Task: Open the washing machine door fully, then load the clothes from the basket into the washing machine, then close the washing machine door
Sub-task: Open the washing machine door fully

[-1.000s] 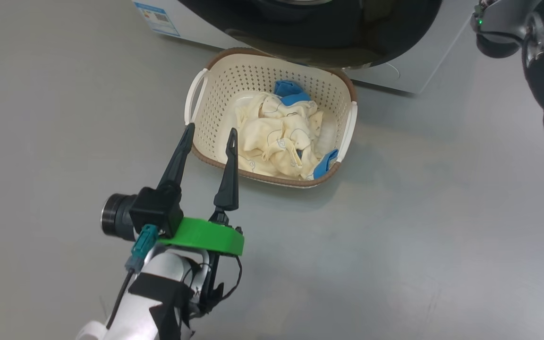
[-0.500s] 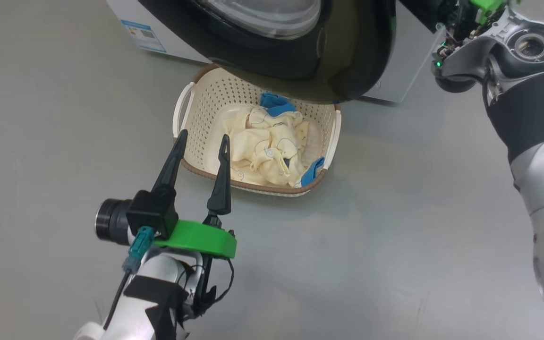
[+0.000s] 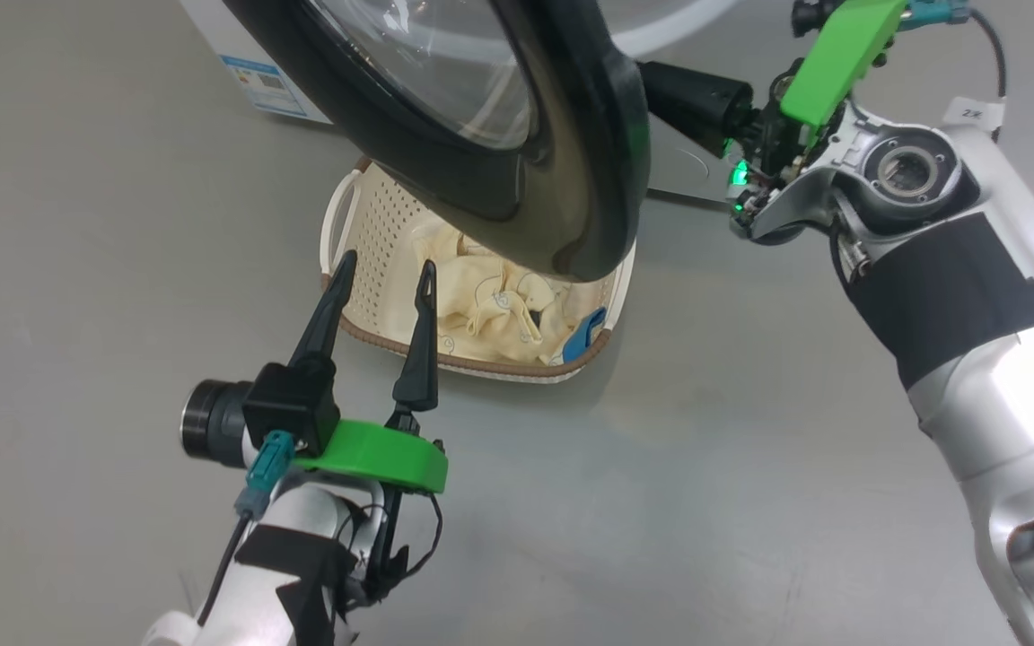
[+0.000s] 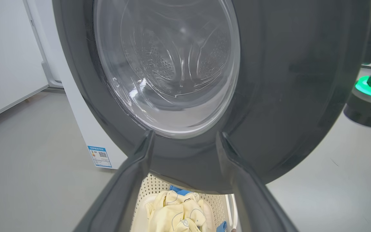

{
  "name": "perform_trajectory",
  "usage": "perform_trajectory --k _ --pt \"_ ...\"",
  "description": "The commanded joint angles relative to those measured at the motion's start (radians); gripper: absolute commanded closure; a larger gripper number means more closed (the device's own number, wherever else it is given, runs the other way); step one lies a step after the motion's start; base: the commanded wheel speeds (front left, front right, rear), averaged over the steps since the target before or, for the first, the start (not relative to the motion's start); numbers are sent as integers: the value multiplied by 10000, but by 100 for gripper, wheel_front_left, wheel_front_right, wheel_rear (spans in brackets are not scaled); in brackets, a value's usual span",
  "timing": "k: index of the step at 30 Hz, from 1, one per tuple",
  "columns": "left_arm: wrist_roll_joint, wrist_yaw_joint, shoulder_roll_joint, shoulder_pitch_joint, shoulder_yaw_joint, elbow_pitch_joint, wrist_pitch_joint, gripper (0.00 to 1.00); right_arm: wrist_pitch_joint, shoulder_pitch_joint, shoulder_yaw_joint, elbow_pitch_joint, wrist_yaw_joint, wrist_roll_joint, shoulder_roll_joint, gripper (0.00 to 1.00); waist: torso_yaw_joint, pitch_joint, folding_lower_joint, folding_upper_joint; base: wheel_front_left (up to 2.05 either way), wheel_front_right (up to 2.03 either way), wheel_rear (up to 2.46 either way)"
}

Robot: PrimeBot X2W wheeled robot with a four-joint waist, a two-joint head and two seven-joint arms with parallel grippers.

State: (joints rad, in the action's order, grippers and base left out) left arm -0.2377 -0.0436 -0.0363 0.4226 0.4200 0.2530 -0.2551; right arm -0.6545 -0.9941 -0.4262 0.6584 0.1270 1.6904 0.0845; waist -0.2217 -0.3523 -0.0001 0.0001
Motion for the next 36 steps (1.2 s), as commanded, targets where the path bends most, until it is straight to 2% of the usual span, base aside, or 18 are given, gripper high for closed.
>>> perform_trajectory --k 1,13,22,30,36 --pt "100 32 -139 -13 -357 -269 -67 0 -27 80 -295 -515 37 162 -340 100 9 21 1 -1 0 0 0" --pt "94 69 -139 -26 -361 -220 -67 0 456 458 -1902 -1546 37 1226 -341 100 20 73 1 -1 0 0 0" --pt "123 55 -139 -45 -354 -220 -67 0 872 453 -2811 -1777 37 1801 -342 100 33 89 1 -1 0 0 0" --pt "158 47 -139 -50 -389 -193 -67 0 1675 414 -2910 -1777 37 2169 -168 100 69 142 1 -1 0 0 0" --pt "204 52 -139 -87 -465 -112 -67 0 2850 536 -2438 -1918 37 2441 221 100 161 238 1 -1 0 0 0"
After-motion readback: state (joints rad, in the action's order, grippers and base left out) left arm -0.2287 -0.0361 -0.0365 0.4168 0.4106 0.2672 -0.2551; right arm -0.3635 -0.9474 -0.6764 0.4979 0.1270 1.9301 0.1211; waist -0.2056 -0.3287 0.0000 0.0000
